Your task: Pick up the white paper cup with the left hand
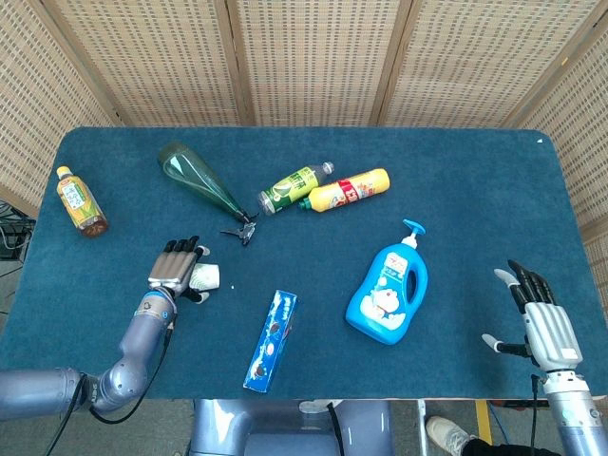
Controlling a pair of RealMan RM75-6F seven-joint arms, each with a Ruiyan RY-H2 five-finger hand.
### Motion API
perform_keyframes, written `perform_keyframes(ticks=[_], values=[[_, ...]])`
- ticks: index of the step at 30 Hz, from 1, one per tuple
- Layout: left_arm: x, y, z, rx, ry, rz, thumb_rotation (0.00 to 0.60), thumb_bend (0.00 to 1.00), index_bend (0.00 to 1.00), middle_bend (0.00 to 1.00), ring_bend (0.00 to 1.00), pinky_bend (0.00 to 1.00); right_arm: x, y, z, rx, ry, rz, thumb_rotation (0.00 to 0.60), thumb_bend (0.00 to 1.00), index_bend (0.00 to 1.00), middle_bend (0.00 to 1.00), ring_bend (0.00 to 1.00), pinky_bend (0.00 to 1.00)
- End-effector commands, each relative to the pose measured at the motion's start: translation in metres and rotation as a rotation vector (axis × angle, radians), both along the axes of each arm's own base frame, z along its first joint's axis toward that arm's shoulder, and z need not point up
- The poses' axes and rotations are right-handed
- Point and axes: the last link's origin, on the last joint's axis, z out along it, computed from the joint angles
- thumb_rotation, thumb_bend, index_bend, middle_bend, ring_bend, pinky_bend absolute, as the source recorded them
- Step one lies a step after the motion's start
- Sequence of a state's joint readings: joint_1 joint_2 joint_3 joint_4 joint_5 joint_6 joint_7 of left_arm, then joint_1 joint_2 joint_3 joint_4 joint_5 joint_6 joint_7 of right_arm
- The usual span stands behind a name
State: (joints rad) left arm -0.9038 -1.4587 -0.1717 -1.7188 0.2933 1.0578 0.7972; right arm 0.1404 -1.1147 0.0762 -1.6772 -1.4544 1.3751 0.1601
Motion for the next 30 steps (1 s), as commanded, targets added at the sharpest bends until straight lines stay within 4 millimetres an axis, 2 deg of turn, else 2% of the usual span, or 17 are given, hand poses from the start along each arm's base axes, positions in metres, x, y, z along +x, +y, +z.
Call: perform_keyframes(ticks=[1,7,14,28,30], values=[[0.007,-0.001,-0.005,-0.008,0.014,-0.004,0.517,0.25,0.26,0.0,0.0,0.0,0.0,0.0,0.001,-0.002,-0.001,0.0,0.6,0.09,0.0,0.0,0.0,0.0],[0.01,-0.001,-0.011,-0.017,0.068,-0.012,0.516,0.25,0.26,0.0,0.0,0.0,0.0,0.0,0.002,-0.006,-0.006,0.0,0.6,0.09,0.0,0.0,0.0,0.0],[0.002,-0.002,-0.017,0.017,0.164,-0.068,0.515,0.25,0.25,0.0,0.0,0.0,0.001,0.001,0.003,-0.011,-0.013,0.002,0.6,0.09,0.0,0.0,0.0,0.0],[-0.005,-0.006,-0.035,0.062,0.203,-0.137,0.555,0.26,0.31,0.0,0.0,0.0,0.002,0.002,0.001,0.001,-0.019,0.007,0.6,0.09,0.0,0.0,0.0,0.0],[-0.004,-0.006,-0.036,0.068,0.197,-0.143,0.577,0.3,0.35,0.0,0.0,0.0,0.002,0.002,0.001,0.002,-0.02,0.007,0.6,0.09,0.0,0.0,0.0,0.0]])
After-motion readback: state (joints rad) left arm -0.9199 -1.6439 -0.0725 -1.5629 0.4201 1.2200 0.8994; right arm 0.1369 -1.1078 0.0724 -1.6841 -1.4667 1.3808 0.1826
